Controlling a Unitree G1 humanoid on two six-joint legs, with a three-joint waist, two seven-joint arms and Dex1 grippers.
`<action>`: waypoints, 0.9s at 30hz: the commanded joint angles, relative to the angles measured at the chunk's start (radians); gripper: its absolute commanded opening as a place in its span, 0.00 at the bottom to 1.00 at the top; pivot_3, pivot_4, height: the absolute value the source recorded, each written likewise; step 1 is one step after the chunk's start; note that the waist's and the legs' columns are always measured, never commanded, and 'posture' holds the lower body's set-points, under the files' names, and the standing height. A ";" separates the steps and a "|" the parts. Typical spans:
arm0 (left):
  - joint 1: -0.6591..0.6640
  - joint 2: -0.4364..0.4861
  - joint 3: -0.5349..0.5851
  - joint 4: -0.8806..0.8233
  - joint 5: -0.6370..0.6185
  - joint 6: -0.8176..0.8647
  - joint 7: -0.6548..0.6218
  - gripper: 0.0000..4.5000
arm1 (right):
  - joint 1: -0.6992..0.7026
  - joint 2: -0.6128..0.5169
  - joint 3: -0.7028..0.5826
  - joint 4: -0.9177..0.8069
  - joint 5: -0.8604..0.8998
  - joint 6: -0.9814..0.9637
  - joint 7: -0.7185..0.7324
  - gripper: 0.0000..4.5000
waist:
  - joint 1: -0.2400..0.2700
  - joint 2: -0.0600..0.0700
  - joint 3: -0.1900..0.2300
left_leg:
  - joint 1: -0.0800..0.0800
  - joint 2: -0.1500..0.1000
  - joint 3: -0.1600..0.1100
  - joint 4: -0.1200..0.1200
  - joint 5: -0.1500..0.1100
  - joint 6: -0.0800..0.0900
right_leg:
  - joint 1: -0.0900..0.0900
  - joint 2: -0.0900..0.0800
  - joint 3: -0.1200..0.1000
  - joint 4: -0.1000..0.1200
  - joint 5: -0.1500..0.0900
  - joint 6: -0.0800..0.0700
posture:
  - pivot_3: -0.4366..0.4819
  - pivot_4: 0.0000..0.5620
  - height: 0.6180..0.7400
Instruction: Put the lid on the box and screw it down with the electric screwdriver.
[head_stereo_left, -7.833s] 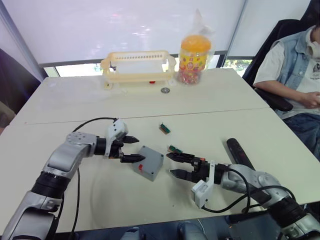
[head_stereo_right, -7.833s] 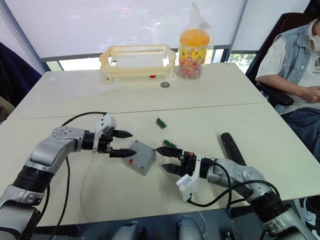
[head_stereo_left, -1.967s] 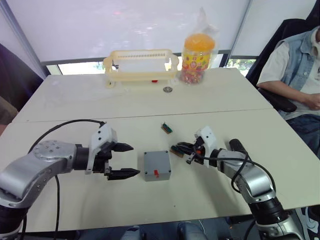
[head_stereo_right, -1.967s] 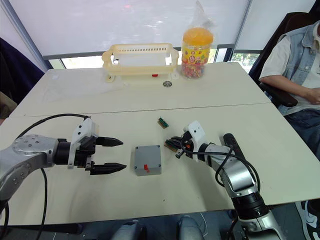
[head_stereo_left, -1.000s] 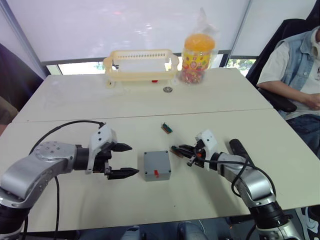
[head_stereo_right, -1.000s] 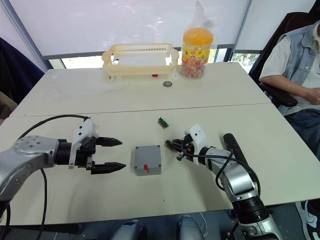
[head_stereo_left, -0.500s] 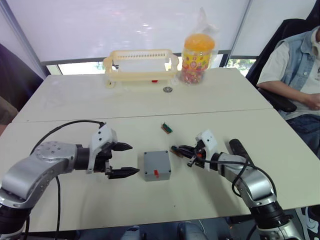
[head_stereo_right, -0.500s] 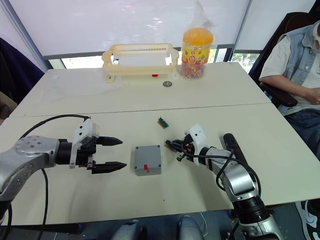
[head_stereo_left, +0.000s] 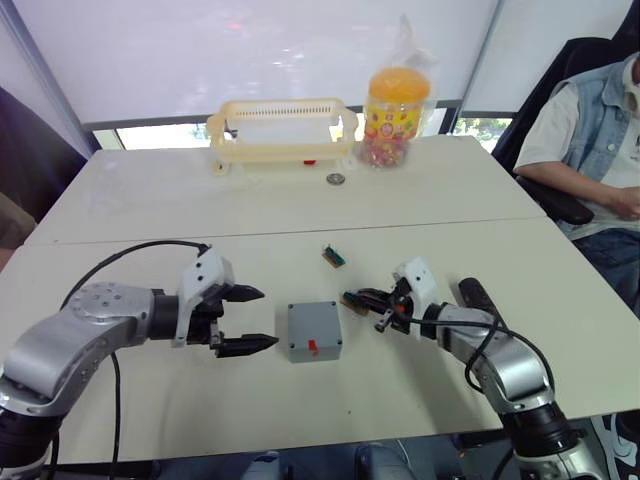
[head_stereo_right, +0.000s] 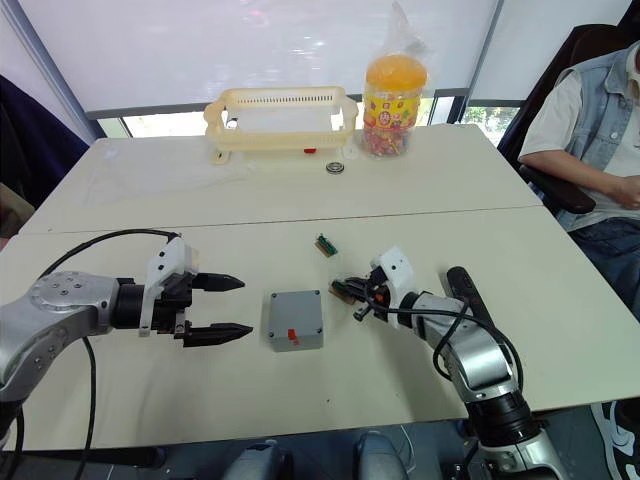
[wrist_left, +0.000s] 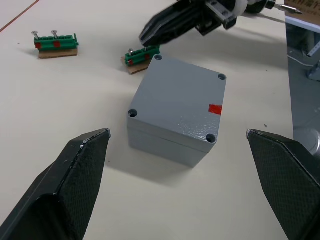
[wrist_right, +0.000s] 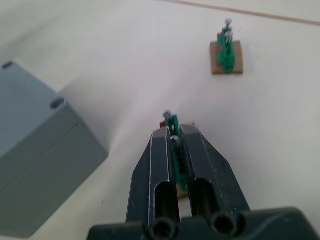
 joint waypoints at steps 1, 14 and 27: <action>-0.007 0.000 -0.003 -0.010 0.002 -0.013 -0.006 1.00 | -0.017 0.004 -0.046 -0.101 0.038 0.022 -0.014 0.06 | 0.000 0.000 0.000 | 0.000 0.000 0.000 0.000 0.000 0.000 | 0.000 0.000 0.000 0.000 0.000 0.000 | 0.48 0.27 1.00; -0.020 -0.010 -0.036 0.009 0.020 -0.034 -0.019 1.00 | 0.026 -0.030 -0.018 -0.156 0.030 0.048 -0.017 0.24 | 0.001 0.000 0.000 | 0.000 0.000 0.000 0.000 0.000 0.000 | 0.000 0.000 0.000 0.000 0.000 0.000 | 0.48 0.27 1.00; -0.004 -0.006 -0.029 0.003 0.032 -0.035 -0.025 1.00 | 0.020 -0.003 0.007 -0.060 0.003 -0.007 -0.010 0.80 | 0.000 0.000 0.000 | 0.000 0.000 0.000 0.000 0.000 0.000 | 0.000 0.000 0.000 0.000 0.000 0.000 | 0.48 0.27 1.00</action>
